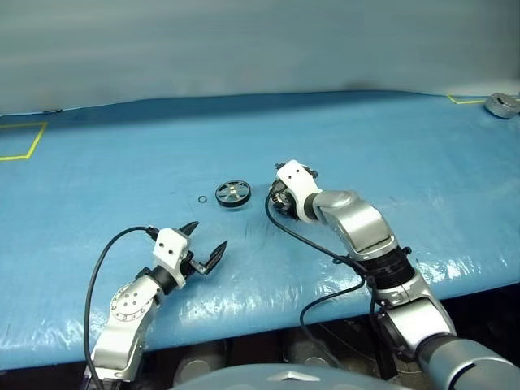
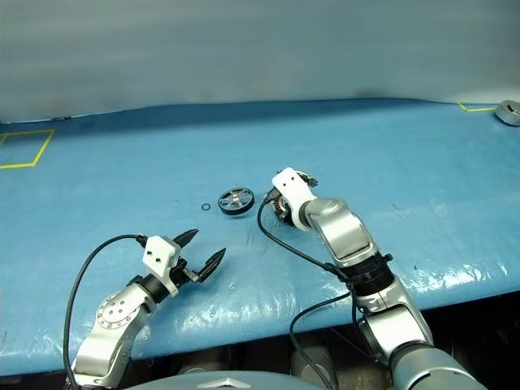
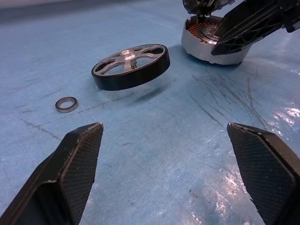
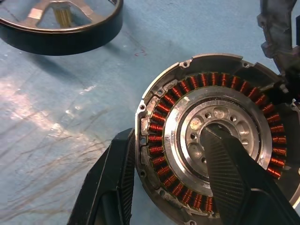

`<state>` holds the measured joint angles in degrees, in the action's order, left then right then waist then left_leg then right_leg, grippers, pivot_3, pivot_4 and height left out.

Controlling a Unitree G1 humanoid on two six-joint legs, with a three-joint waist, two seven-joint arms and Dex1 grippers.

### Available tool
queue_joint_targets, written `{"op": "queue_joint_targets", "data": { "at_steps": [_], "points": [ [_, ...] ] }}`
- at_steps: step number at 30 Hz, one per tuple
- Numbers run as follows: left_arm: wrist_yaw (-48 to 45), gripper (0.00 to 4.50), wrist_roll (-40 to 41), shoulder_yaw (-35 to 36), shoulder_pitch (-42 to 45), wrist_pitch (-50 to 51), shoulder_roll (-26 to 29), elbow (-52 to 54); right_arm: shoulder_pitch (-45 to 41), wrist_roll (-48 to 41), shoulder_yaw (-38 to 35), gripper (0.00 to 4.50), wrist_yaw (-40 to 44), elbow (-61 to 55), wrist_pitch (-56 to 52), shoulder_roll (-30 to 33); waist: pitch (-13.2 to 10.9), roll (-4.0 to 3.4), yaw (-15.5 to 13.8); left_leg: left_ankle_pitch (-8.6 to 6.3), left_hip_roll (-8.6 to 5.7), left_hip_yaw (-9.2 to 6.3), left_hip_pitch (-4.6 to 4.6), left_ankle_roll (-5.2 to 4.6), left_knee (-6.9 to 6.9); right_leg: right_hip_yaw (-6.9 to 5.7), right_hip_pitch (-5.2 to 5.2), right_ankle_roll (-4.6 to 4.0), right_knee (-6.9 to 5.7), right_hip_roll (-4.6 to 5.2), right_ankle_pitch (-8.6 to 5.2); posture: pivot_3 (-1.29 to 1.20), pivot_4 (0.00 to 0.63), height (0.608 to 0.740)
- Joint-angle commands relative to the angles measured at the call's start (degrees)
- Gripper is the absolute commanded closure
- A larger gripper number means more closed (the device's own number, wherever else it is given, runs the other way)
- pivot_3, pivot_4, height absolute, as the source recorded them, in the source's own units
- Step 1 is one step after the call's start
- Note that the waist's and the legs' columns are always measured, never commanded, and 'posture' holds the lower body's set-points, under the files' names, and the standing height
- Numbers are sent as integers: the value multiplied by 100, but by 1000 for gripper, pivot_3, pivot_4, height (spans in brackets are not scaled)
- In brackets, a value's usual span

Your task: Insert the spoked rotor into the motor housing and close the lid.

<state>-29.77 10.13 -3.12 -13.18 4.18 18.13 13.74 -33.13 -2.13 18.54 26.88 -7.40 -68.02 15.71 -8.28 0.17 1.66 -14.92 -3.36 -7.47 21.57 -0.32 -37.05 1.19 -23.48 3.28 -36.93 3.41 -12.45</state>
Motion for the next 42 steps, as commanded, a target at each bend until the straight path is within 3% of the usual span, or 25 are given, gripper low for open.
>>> {"op": "queue_joint_targets", "data": {
  "at_steps": [1,11,26,32,42],
  "points": [
    [70,0,14,77,-55,-88,21,308,535,-478,284,2650,79,-540,-803,-352,3,2,5,0,1,-1,0,0,1,0,-1,-1,0,0,0,0,150,740],
    [82,0,94,374,-148,-113,131,318,1290,-710,774,2650,-416,-2013,-1690,-882,7,3,19,-2,4,-11,-24,4,-1,-11,-2,24,1,2,-17,0,150,740],
    [95,0,99,459,-168,-69,193,352,1351,-920,766,2650,-892,-2180,-1986,-1667,4,-1,55,-2,7,-14,-27,10,7,-11,-7,21,1,0,-19,0,150,740],
    [78,0,101,443,-173,-50,201,347,1188,-1038,592,725,-1057,-2380,-2092,-1859,-6,-17,48,-2,4,-17,-17,10,8,-14,-17,18,2,1,-17,0,150,740],
    [-49,0,216,541,-23,7,300,238,1100,-1551,-178,725,-1064,-3430,-2448,-1729,-14,-23,41,-2,-2,-26,4,10,8,-23,-29,6,8,4,-9,0,150,740]
  ]
}}
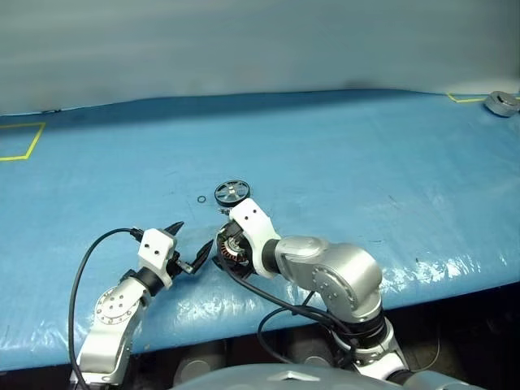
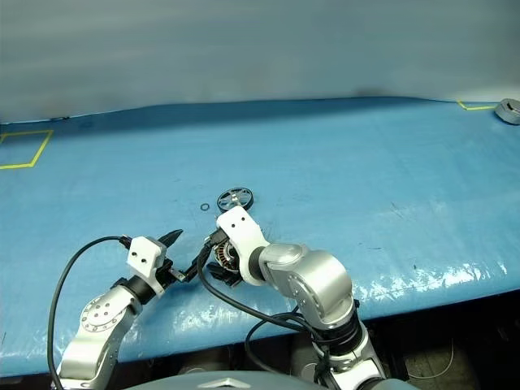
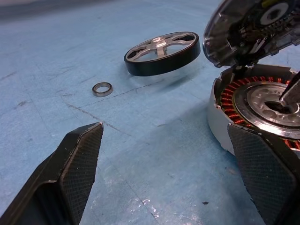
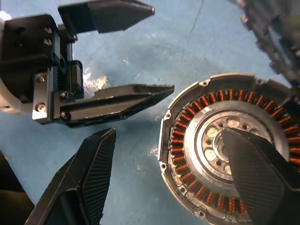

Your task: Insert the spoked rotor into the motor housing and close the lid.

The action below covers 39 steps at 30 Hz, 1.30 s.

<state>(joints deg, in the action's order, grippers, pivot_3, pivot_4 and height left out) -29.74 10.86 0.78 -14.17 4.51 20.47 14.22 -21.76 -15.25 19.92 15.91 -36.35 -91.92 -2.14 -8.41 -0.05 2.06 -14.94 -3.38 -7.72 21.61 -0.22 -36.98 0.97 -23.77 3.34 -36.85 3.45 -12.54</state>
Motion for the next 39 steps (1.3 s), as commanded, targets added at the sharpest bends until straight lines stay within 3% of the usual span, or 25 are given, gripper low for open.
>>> {"op": "queue_joint_targets", "data": {
  "at_steps": [1,5,9,13,20,29,39],
  "points": [
    [-62,0,174,182,112,-3,80,159,37,-379,-567,725,168,-731,-58,19,-1,0,-1,0,-1,0,0,0,-1,0,1,2,0,1,-1,0,150,740],
    [-83,0,216,260,263,98,137,21,604,-781,-989,725,662,-1303,703,498,-6,-5,-33,-1,-1,-5,1,-1,1,-7,4,18,4,1,-11,0,150,740],
    [-251,0,330,233,571,313,240,-222,1771,-539,-524,725,1151,-1338,2440,2012,-16,-6,-65,-5,-9,-3,2,-9,-4,-11,11,30,9,8,-18,0,150,740],
    [-368,0,308,192,1083,387,279,-745,2700,-235,-490,725,1278,-937,3971,2565,-23,-3,-63,-4,-2,5,8,-8,-4,-6,28,33,1,4,-21,0,150,740],
    [-50,0,-55,142,2089,235,170,-1943,3405,505,-411,725,992,-101,6362,2394,-34,18,-87,3,-3,7,6,-2,-13,-5,33,43,-2,2,-15,0,150,740],
    [-77,0,-278,-52,2884,179,26,-3047,3727,1199,-253,725,547,617,8280,2007,-40,27,-137,13,-7,6,8,17,-8,2,27,39,1,4,-15,0,150,740],
    [64,0,-608,-198,3740,-332,-235,-4525,3808,1673,-219,725,291,1234,9003,1864,-40,32,-146,13,-9,0,6,14,-12,-2,30,38,-7,2,-12,0,150,740]
  ]
}}
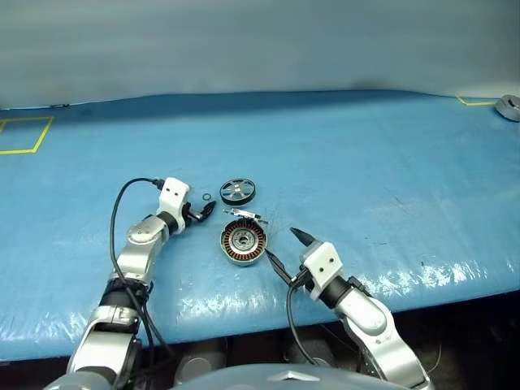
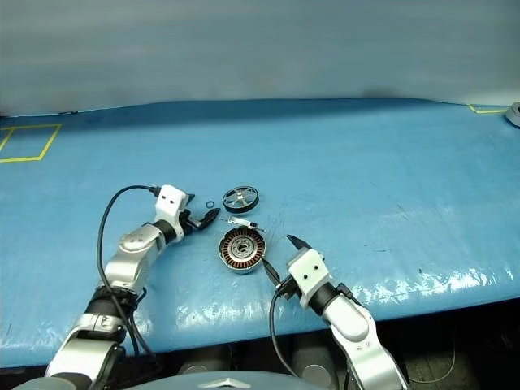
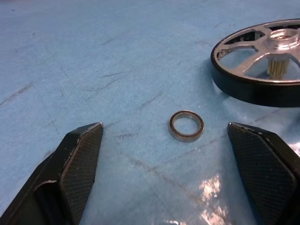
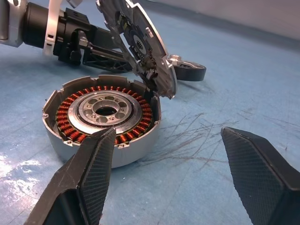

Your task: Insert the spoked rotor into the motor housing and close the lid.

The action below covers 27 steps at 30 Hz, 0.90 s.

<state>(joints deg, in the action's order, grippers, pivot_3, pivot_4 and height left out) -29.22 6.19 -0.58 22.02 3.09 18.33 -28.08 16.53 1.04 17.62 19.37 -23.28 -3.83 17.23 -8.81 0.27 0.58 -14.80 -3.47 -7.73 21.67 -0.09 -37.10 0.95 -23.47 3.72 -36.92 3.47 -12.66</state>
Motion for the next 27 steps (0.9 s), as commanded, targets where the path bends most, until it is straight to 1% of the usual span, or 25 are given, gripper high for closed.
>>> {"op": "queue_joint_targets", "data": {
  "at_steps": [1,2,5,9,12,14,15,18,21,23,27],
  "points": [
    [-4,0,-164,-79,164,-229,-44,-386,-29,51,14,725,-73,-64,185,-110,0,0,6,1,-1,1,0,2,0,1,0,0,0,0,0,0,150,740],
    [-7,0,-216,-113,204,-269,-56,-472,-37,56,14,725,-84,-60,179,-138,1,-1,6,2,0,1,0,4,0,1,0,0,0,0,0,0,150,740],
    [-42,573,-280,-162,269,-318,-75,-710,-60,110,-18,692,-118,-61,133,-186,2,-1,3,1,-1,0,-2,2,-1,1,2,0,-1,0,1,0,150,740],
    [-113,1947,-338,-202,151,-352,14,-787,-43,100,-109,692,-140,-82,82,-190,7,-2,13,-1,-1,1,-10,-6,-5,2,10,2,-2,0,4,0,150,740],
    [-121,2908,-351,-199,-51,-333,120,-681,-27,90,-156,692,-141,-71,74,-177,16,-11,48,1,3,3,-14,-5,-4,5,10,-1,-5,-4,7,0,150,740],
    [-125,3645,-327,-165,-269,-272,208,-504,-14,85,-162,692,-136,-77,66,-180,25,-21,69,1,6,5,-17,-4,-2,7,10,-2,-7,-7,7,0,150,740],
    [-124,3860,-296,-127,-399,-227,254,-390,-9,85,-160,692,-132,-81,64,-182,30,-25,84,1,7,6,-18,-4,-2,9,11,-3,-7,-8,7,0,150,740],
    [-158,3857,-219,-39,-887,-49,439,180,11,97,-141,692,-123,-85,74,-183,39,-32,122,1,10,14,-27,-5,6,22,10,-4,-8,-9,7,0,150,740],
    [-240,3857,-77,73,-1468,275,627,1155,32,85,-136,692,-110,-90,83,-184,42,-33,136,0,12,17,-32,-5,6,26,12,-5,-10,-8,6,0,150,740],
    [-781,3857,457,101,-2057,497,795,2270,46,88,-113,692,-88,-62,98,-174,43,-31,152,0,12,17,-32,-6,6,28,13,-7,-9,-3,5,0,150,740],
    [-1437,3857,1166,-39,-2686,1186,1186,4053,42,52,-90,692,-46,-16,96,-176,31,-29,53,-4,16,18,-16,-11,3,26,1,-10,-4,5,4,0,150,740]
  ]
}}
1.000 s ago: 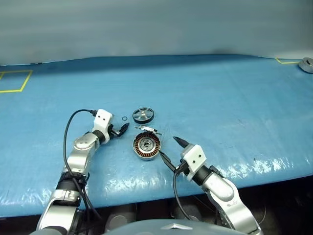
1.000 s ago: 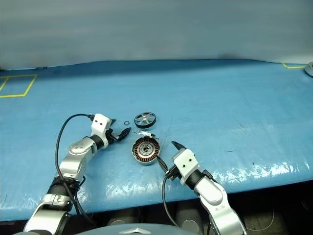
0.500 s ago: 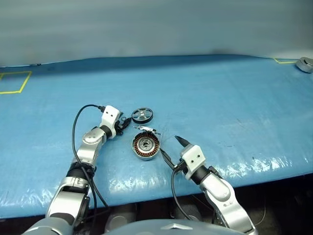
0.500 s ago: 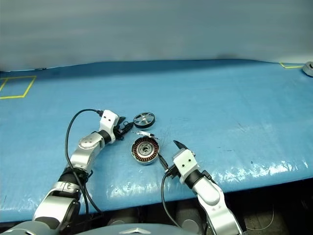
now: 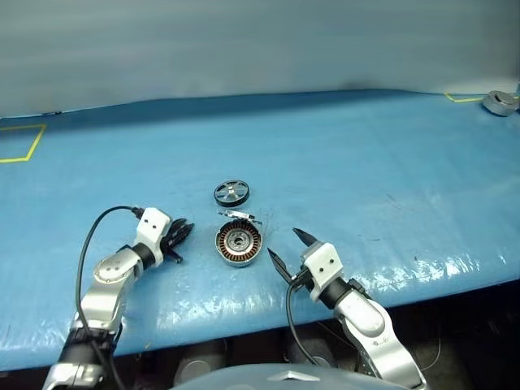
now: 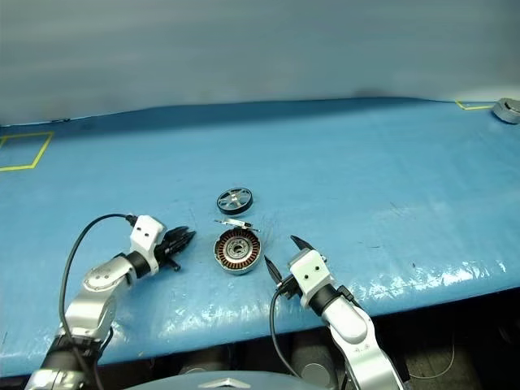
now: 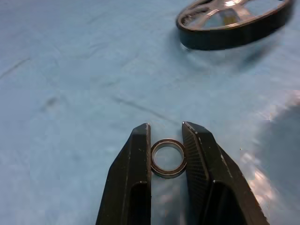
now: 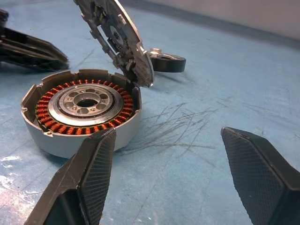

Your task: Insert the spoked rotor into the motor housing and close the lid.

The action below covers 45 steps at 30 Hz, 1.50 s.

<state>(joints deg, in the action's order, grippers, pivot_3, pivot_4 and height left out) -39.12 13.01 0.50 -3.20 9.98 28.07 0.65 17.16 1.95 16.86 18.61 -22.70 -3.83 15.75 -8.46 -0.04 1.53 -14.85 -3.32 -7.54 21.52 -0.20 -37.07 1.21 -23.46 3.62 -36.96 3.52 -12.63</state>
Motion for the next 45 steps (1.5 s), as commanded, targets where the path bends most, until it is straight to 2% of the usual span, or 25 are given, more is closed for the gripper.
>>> {"op": "queue_joint_targets", "data": {
  "at_steps": [1,6,11,16,20,28,42,45],
  "points": [
    [-537,3857,700,-170,-230,785,279,1507,-26,-52,-11,692,44,-66,96,-28,-9,1,-90,0,0,-4,4,0,-2,-7,-3,-2,2,0,-1,0,150,740],
    [-876,3857,1127,-457,-138,1358,483,2503,-38,-76,49,692,192,-16,181,34,-13,-2,-102,3,-1,-7,5,-2,-12,-14,6,-29,2,-1,-17,0,150,740],
    [-924,3857,966,-756,221,1278,447,2625,3,-109,84,692,351,70,396,103,-13,-2,-85,5,-2,2,6,-3,-4,-10,4,-24,0,-9,-13,0,150,740],
    [-1062,3857,295,-1416,596,763,384,2054,26,-197,71,692,543,198,469,194,-13,-2,-92,5,-4,2,6,-3,-2,-11,5,-6,2,-9,-2,0,150,740],
    [-960,3857,-77,-1638,739,281,218,1626,49,-169,48,692,572,227,494,236,-14,-2,-87,5,-5,5,6,-4,-2,-8,3,-5,1,-10,-1,0,150,740],
    [-619,3857,-484,-1621,863,-178,-86,1108,82,-211,-13,692,546,185,434,252,-14,-1,-91,5,-5,3,7,-4,-4,-9,4,-2,1,-8,0,0,150,740],
    [-468,3857,-839,-1663,974,-75,-111,748,41,-144,121,692,739,311,579,382,-13,-1,-91,6,-6,3,6,-5,-6,-10,5,1,-1,-8,2,0,150,740],
    [-495,2864,-789,-1641,962,-36,-127,755,25,-120,118,692,709,336,575,360,-13,-1,-91,6,-6,3,6,-5,-6,-9,5,1,-1,-9,2,0,150,740]
  ]
}}
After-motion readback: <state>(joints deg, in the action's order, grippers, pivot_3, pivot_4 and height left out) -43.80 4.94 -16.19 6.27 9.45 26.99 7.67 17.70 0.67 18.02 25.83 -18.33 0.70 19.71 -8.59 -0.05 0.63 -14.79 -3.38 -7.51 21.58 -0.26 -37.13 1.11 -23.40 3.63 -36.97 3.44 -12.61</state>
